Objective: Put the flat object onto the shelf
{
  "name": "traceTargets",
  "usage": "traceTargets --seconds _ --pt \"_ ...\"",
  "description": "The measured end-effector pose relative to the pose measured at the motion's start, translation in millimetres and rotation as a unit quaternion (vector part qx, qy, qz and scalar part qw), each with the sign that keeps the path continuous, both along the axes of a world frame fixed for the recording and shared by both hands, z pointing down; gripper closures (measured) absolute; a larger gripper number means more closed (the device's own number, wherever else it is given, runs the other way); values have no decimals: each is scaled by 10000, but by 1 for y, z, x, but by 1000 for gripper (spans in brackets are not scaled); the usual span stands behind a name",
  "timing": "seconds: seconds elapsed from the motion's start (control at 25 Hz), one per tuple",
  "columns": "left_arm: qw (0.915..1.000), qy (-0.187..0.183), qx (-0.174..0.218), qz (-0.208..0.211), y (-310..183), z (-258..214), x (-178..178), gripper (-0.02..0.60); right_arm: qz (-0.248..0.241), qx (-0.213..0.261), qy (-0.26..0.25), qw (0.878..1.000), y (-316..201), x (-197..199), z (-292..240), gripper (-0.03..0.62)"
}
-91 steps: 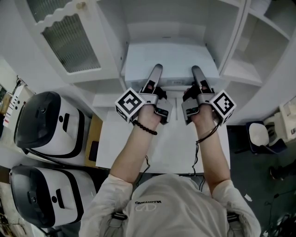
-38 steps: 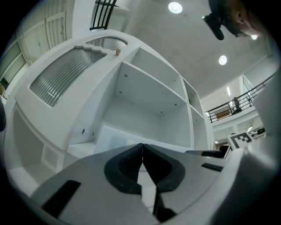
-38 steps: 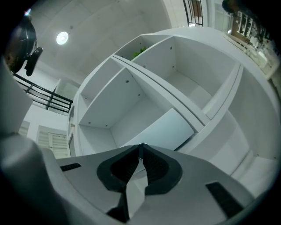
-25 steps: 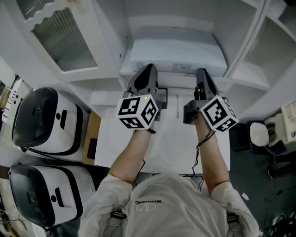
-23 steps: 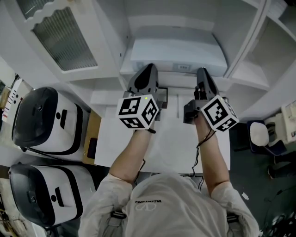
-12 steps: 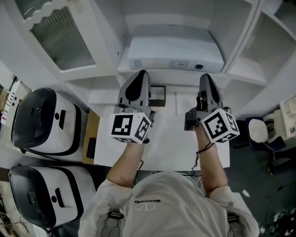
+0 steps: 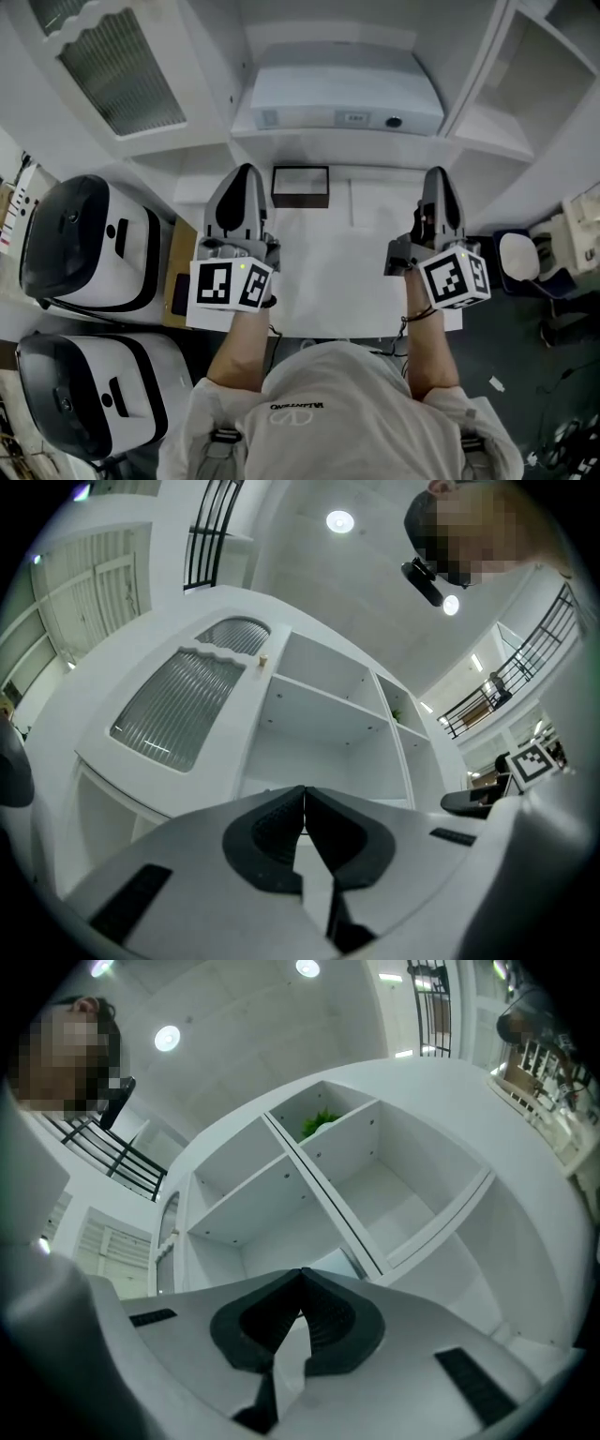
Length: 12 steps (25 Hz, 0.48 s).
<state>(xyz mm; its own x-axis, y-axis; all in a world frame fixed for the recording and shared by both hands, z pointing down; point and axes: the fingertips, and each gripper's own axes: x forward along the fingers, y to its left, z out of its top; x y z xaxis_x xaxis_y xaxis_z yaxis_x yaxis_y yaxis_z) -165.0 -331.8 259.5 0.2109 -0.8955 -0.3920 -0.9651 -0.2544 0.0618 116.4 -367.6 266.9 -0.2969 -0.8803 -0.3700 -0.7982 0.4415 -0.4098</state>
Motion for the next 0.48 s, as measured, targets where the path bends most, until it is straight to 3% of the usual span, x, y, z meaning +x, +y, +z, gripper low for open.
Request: traceTargets --seconds 0.48 --pt "9997 -181 -158 -73 11 20 2 577 21 -54 175 9998 14 18 14 585"
